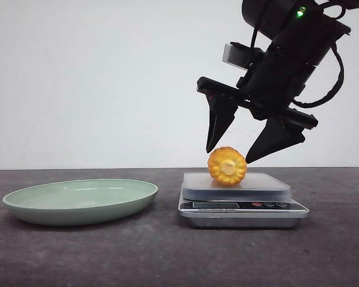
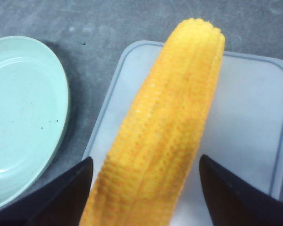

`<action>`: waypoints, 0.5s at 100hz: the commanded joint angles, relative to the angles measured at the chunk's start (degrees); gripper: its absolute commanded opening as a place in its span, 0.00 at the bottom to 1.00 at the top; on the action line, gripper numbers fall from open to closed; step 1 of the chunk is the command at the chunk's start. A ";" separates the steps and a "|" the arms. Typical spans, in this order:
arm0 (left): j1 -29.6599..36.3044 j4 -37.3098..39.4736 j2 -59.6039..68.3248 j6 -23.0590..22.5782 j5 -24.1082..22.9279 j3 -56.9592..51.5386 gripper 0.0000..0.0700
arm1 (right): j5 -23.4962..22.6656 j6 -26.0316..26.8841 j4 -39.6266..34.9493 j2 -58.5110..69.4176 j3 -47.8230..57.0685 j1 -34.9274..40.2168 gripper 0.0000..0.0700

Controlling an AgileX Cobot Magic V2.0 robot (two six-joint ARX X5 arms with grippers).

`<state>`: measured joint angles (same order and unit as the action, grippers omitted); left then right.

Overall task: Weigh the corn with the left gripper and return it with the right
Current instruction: 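Lower the open right gripper around the corn on the scale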

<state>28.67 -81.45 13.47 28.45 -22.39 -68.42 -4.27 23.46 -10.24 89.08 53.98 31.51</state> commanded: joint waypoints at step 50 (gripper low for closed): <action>0.22 -1.09 -0.04 -0.57 0.02 -0.61 0.62 | 0.35 3.37 -2.84 1.20 0.92 1.36 0.21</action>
<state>28.67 -81.45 13.47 28.45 -22.37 -68.42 -4.16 26.00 -11.94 89.21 54.26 31.94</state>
